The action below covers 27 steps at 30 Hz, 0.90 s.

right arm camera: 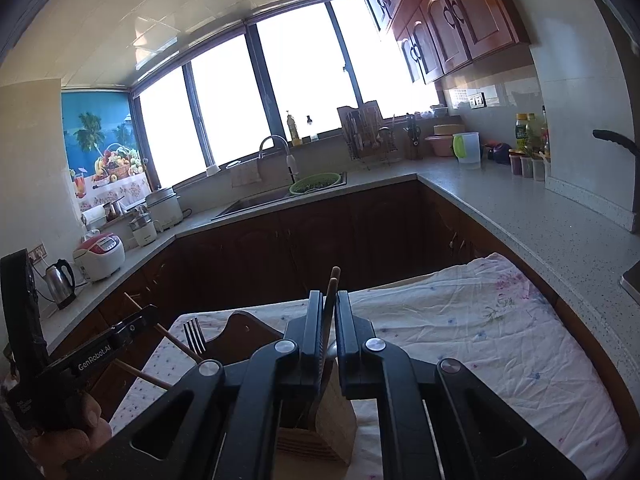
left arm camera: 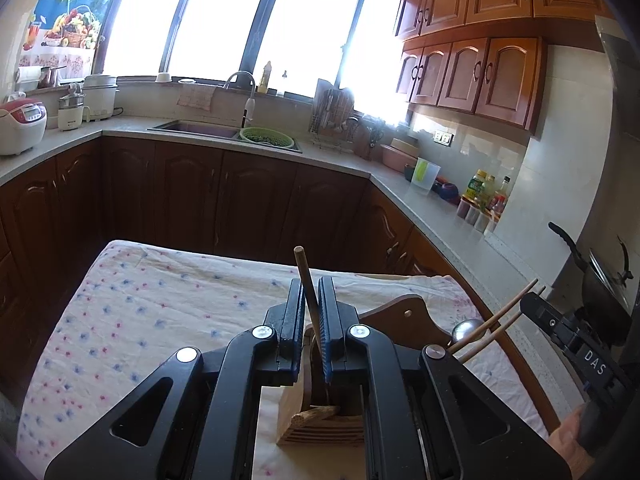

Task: Organize utensils
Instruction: 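Lift both held chopsticks over the wooden holder and open both tools to drop them, then withdraw both open tools from the holder back to the remaining chopsticks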

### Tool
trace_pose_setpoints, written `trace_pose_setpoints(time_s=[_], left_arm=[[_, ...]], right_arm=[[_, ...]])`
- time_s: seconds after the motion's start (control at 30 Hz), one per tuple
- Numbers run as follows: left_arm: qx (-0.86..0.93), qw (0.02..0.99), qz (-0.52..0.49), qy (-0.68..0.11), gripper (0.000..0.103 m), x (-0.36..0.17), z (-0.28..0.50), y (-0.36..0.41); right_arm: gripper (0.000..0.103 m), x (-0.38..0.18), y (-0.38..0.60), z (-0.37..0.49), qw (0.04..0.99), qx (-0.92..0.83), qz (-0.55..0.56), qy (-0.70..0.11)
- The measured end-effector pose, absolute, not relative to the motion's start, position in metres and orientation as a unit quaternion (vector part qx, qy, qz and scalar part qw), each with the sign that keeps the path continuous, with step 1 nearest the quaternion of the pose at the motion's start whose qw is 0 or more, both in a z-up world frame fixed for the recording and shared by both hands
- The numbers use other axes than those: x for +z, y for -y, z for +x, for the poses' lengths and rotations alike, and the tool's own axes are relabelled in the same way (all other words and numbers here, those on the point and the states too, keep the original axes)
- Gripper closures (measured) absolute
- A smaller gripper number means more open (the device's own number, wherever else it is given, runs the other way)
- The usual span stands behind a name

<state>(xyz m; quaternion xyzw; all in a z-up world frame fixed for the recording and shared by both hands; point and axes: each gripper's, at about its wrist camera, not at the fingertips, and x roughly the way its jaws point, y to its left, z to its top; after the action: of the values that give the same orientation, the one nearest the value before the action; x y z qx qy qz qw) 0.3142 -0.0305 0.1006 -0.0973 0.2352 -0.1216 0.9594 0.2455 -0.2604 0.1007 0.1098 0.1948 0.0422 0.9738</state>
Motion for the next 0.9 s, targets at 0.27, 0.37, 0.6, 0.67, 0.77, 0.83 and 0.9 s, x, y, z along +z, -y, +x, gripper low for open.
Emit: trace_pose_setpoints(time_s=[0.27,0.37,0.6,0.67,0.77,0.83,0.9], left_arm=[[-0.124,0.956,-0.118,-0.24,0.056,0.11,0.302,0.02],[-0.121,0.957,-0.132,-0.23,0.031,0.116,0.287,0.011],[-0.108,0.953,-0.164,-0.231,0.014,0.108,0.24,-0.016],[-0.108,0.95,-0.17,-0.239,0.014,0.099,0.226,-0.021],[-0.109,0.946,-0.171,-0.253,0.014,0.088,0.206,-0.024],[-0.108,0.945,-0.165,-0.261,0.014,0.082,0.193,-0.024],[-0.108,0.944,-0.16,-0.269,0.013,0.076,0.182,-0.023]], right_arm=[[0.048,0.107,0.275,0.23,0.971,0.059,0.152,-0.177],[0.037,0.115,0.281,0.215,0.972,0.063,0.161,-0.16],[0.003,0.114,0.298,0.167,0.972,0.068,0.182,-0.133],[0.002,0.109,0.302,0.152,0.971,0.065,0.187,-0.136],[0.002,0.099,0.306,0.132,0.969,0.062,0.192,-0.145],[0.002,0.092,0.307,0.119,0.967,0.059,0.192,-0.155],[0.002,0.085,0.308,0.107,0.966,0.056,0.192,-0.164]])
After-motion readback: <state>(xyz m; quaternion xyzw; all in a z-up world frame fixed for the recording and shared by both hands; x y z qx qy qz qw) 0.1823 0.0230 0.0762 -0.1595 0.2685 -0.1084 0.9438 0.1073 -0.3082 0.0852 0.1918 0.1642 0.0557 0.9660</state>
